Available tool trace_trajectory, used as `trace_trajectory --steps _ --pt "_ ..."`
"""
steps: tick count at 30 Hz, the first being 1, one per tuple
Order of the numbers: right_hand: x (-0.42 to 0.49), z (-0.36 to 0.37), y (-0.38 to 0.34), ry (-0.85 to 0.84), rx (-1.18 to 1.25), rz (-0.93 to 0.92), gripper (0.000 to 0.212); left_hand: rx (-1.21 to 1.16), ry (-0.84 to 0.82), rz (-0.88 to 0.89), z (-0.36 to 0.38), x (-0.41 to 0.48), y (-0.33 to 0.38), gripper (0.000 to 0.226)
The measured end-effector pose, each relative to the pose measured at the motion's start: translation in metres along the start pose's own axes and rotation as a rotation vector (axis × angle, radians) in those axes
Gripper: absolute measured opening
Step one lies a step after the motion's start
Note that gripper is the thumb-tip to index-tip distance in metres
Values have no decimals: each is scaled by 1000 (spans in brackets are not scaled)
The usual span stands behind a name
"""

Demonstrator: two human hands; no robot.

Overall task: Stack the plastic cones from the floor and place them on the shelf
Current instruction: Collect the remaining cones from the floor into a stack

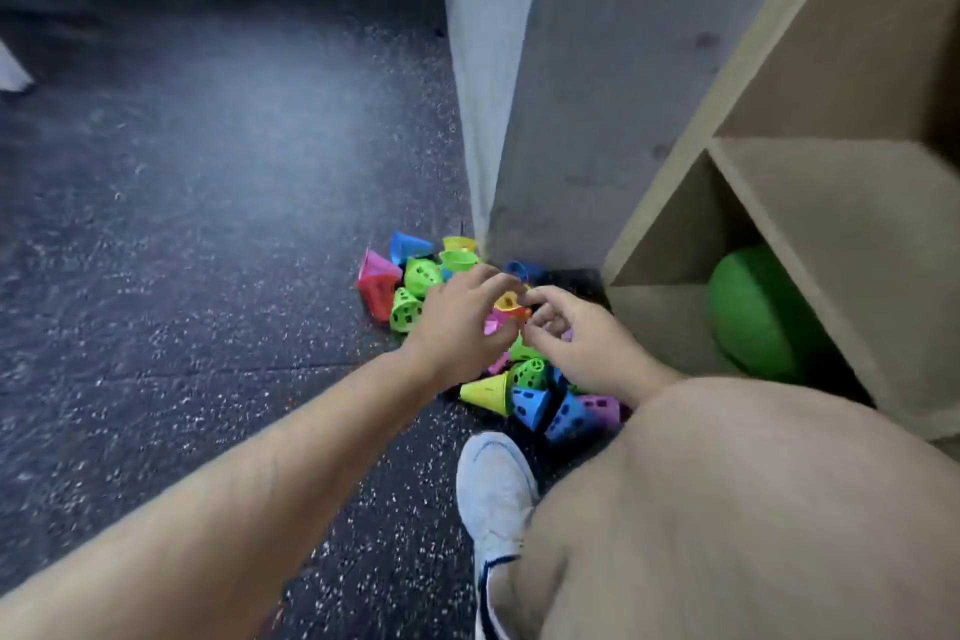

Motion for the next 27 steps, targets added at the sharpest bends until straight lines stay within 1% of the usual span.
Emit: trace_trajectory --steps 3,5,7,12,17,20,23,25,27 --pt "8 46 45 -110 -88 68 33 -27 -84 -120 46 -5 -49 45" --pt "10 63 74 -101 -137 98 31 -15 -126 -162 74 -5 -74 44" --pt "10 76 100 -83 -205 97 30 30 -197 -185 103 -4 -95 50" --pt "-1 93 138 -84 -334 77 29 102 -339 -161 158 -3 -117 65" --pt "-6 94 161 -113 -445 160 38 167 -424 -114 194 1 -115 78" --pt "-17 88 174 -86 -495 268 40 257 -412 -82 208 2 -108 79" --pt "-30 90 181 -58 -562 358 43 282 -351 -104 210 2 -107 67" --pt "-35 99 181 -74 -594 379 43 274 -326 -107 208 -1 -107 64" --pt "-36 107 177 -72 -564 375 35 257 -305 -125 206 -6 -109 65"
Point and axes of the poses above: each hand's wrist, its own x-axis towards the middle knuckle, its own z-axis out of the palm, y = z × x, the point moved 8 cm from there along x, towards the middle knuckle, and after that the axes turned 10 degrees about -z, right-handed, at the moved point
